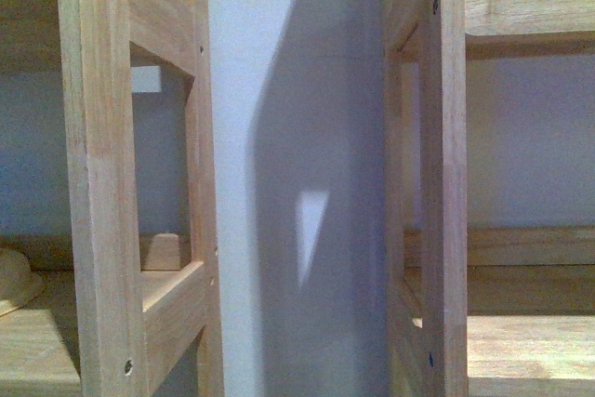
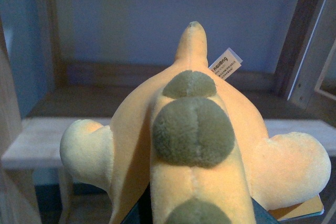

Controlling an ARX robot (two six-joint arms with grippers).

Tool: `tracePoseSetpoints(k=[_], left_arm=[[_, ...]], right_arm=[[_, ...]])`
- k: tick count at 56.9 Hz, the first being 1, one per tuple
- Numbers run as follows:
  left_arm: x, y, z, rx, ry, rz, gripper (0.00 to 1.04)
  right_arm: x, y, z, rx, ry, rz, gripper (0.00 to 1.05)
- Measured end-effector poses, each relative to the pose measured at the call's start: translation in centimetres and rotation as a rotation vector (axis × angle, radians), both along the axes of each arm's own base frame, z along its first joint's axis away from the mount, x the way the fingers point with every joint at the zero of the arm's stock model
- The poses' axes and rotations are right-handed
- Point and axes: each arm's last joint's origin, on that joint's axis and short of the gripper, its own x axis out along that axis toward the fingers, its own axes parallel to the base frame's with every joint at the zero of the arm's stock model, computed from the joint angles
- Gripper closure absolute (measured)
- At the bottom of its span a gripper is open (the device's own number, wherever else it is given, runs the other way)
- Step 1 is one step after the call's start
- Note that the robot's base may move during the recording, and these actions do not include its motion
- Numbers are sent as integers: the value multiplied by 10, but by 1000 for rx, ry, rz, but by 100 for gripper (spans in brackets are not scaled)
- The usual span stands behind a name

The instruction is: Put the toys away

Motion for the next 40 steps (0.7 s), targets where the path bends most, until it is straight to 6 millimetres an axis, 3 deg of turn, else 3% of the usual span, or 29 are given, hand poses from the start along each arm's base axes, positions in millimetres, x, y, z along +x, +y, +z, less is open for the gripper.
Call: tracePoseSetpoints(k=[7, 16, 29, 40], left_arm=[[0, 0, 0, 0, 0, 0, 6], [0, 0, 0, 0, 0, 0, 6], [0, 0, 0, 0, 0, 0, 6], [0, 0, 0, 0, 0, 0, 6]], right_arm=[[-3, -1, 63, -19, -96, -18, 94], [-4, 1, 118, -42, -174, -31, 94], [-3, -2, 177, -98, -256, -12, 94], [1, -19, 216, -103, -275, 46, 94]])
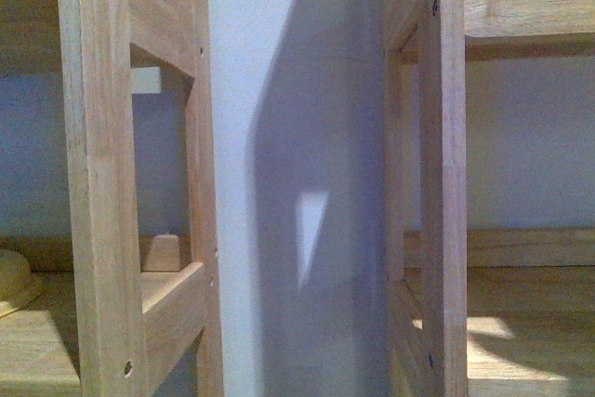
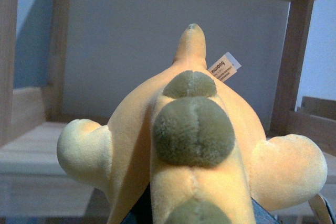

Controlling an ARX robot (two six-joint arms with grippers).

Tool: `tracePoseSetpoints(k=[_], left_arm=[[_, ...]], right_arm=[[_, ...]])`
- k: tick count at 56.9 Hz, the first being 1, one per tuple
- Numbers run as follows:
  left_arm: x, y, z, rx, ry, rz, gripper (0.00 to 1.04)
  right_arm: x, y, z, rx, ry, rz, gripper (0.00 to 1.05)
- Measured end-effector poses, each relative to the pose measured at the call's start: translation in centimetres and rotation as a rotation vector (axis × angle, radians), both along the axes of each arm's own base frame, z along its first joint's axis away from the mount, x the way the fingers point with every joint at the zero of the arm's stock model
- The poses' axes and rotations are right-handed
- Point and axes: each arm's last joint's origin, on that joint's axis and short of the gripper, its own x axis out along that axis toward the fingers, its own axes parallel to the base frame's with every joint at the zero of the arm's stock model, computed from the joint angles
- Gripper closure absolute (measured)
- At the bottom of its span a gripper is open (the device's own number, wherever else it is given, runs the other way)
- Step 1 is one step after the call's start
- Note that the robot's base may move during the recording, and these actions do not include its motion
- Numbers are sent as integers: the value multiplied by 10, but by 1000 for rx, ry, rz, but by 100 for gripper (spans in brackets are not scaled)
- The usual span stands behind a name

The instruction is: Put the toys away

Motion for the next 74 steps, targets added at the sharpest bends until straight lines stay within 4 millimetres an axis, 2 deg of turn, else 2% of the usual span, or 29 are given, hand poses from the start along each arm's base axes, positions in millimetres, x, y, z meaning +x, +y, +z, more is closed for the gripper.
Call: tracePoseSetpoints(k=[6, 11, 26, 43, 54, 69, 74], left_arm=[[0, 0, 0, 0, 0, 0, 6], [0, 0, 0, 0, 0, 0, 6], [0, 0, 0, 0, 0, 0, 6], [0, 0, 0, 0, 0, 0, 6], [0, 0, 0, 0, 0, 0, 6], [0, 0, 0, 0, 0, 0, 6], [0, 0, 0, 0, 0, 0, 6]], right_arm=[[10, -11, 21, 21, -29, 28, 94], [28, -15, 36, 33, -32, 82, 94], [85, -17, 59, 73, 6, 247, 94], [153, -24, 87, 201, 16, 391, 94], [181, -22, 86, 241, 30, 441, 94], [226, -18, 68, 315, 77, 477, 94], [234, -15, 62, 331, 89, 483, 94]])
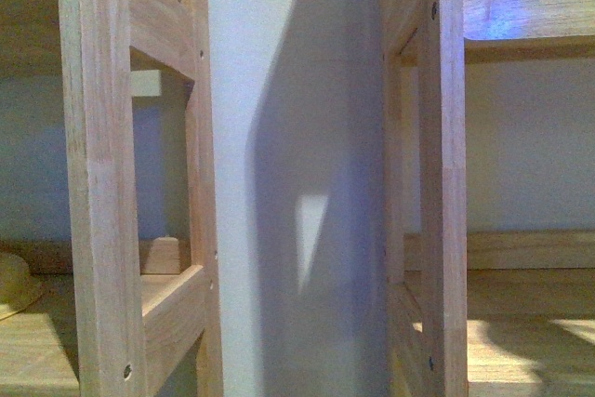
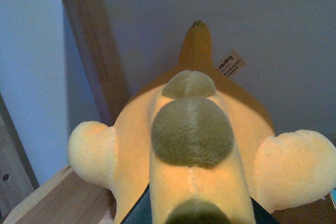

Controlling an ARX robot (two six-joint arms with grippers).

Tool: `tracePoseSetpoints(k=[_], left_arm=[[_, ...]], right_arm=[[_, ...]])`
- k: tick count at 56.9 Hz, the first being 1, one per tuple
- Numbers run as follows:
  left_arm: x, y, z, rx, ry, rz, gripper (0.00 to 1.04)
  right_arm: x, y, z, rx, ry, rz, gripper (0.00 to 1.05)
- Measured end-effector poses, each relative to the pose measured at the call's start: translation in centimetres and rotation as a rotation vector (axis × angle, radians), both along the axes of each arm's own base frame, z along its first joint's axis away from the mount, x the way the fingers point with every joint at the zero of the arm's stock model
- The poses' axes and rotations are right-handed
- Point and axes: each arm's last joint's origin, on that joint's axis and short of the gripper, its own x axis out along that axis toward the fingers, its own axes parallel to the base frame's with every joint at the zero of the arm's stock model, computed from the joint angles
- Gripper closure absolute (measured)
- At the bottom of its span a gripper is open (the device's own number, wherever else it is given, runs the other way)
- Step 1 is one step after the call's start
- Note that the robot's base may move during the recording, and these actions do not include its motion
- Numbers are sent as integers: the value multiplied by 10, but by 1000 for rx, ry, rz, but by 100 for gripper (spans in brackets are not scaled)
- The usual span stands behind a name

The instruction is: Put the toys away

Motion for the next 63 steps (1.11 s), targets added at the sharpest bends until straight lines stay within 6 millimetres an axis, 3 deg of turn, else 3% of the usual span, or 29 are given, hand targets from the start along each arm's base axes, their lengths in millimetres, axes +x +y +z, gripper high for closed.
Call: tracePoseSetpoints(k=[25, 53, 63], left_arm=[[0, 0, 0, 0, 0, 0, 6], [0, 0, 0, 0, 0, 0, 6], [0, 0, 0, 0, 0, 0, 6]], right_arm=[[13, 36, -12, 16, -2, 71, 94], [21, 44, -16, 16, 0, 93, 94], [20, 41, -17, 8, 12, 82, 69]])
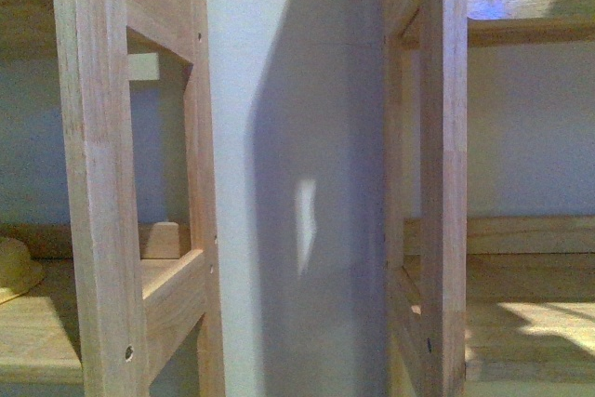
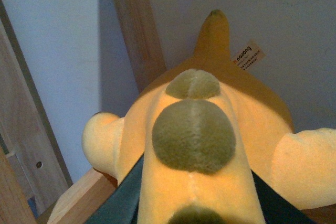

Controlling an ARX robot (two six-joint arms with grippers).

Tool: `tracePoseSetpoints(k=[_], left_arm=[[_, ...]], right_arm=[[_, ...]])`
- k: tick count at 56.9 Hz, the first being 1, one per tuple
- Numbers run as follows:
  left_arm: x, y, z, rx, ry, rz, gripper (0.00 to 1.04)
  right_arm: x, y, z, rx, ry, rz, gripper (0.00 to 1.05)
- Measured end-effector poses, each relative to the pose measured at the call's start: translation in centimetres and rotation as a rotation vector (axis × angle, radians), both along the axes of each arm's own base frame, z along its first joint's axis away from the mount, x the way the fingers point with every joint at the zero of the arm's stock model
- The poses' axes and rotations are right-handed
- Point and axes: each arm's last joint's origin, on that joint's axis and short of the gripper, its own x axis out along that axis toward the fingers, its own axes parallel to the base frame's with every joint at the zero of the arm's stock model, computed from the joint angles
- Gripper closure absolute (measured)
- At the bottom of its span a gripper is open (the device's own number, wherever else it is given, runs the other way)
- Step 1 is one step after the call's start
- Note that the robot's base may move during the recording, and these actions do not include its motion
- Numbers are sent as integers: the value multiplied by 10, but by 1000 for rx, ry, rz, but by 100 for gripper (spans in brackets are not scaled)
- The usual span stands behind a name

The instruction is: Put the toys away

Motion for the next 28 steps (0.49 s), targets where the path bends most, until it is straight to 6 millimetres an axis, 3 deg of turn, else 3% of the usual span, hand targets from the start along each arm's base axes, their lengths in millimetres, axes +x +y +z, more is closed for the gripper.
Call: tracePoseSetpoints(k=[18, 23, 28], left_arm=[[0, 0, 0, 0, 0, 0, 6], [0, 0, 0, 0, 0, 0, 6], [0, 0, 0, 0, 0, 0, 6]], right_arm=[[-8, -1, 6, -51, -18, -71, 22], [-15, 1, 11, -82, -39, -95, 2], [-24, 2, 18, -100, -61, -124, 2]])
